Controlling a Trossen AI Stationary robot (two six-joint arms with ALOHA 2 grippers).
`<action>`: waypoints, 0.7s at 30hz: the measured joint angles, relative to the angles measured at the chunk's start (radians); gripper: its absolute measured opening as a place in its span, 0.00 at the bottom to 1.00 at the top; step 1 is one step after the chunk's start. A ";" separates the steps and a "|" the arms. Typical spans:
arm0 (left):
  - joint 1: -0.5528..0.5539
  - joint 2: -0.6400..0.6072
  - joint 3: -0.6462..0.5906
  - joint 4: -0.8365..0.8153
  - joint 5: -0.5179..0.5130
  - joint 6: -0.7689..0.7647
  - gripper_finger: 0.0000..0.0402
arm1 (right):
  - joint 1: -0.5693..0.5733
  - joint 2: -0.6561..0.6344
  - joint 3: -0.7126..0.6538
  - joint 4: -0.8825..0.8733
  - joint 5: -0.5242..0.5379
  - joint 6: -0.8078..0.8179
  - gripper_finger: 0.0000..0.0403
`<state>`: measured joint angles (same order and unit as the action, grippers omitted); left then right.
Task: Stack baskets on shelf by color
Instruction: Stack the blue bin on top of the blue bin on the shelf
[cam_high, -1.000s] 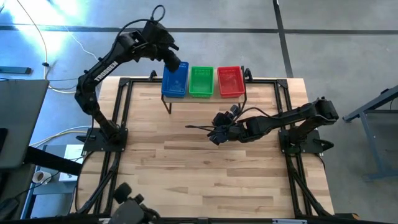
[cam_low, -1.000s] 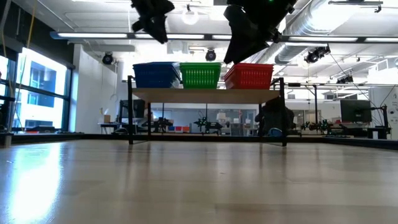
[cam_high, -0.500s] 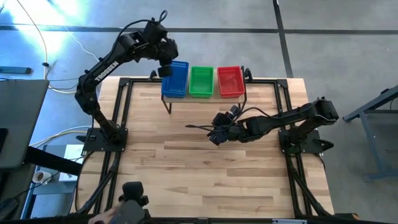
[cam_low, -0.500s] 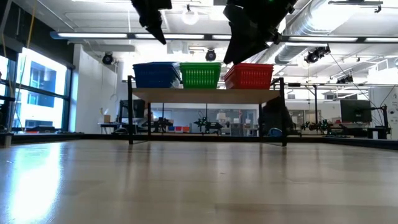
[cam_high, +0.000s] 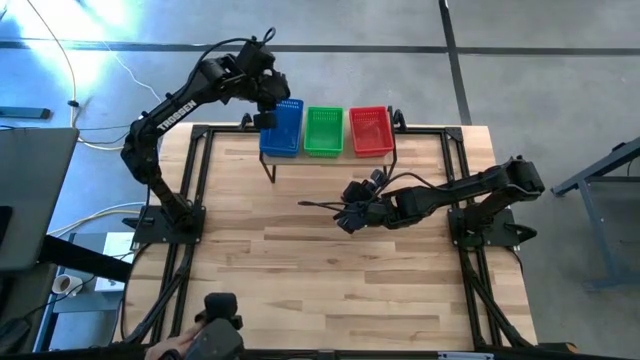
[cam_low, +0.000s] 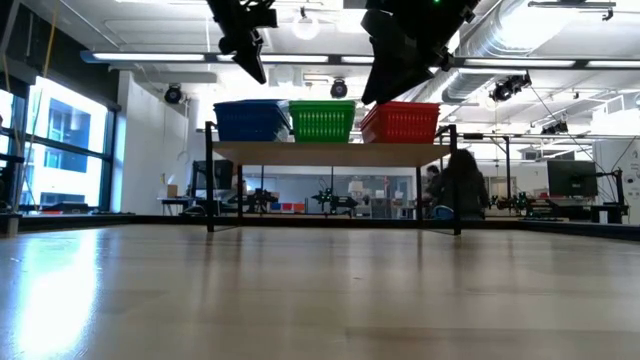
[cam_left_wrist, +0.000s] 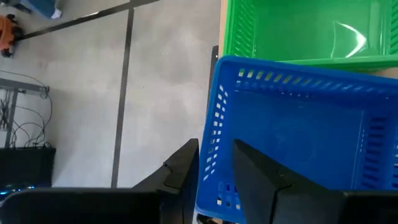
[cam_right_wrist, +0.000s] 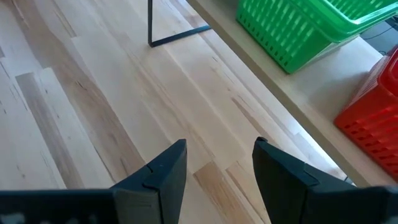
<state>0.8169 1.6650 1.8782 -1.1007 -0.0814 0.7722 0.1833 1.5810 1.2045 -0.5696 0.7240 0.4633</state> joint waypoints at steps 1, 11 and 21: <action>0.000 0.000 0.000 0.000 -0.002 0.002 0.21 | 0.000 0.000 0.000 0.000 0.000 0.000 0.42; -0.013 0.044 0.000 -0.001 -0.013 0.025 0.21 | 0.000 0.000 0.000 0.000 -0.001 0.007 0.42; -0.016 0.085 0.000 -0.001 -0.124 0.051 0.21 | 0.000 0.000 0.000 -0.009 -0.001 0.008 0.42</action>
<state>0.8005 1.7498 1.8786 -1.1015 -0.2054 0.8230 0.1833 1.5810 1.2045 -0.5782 0.7227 0.4709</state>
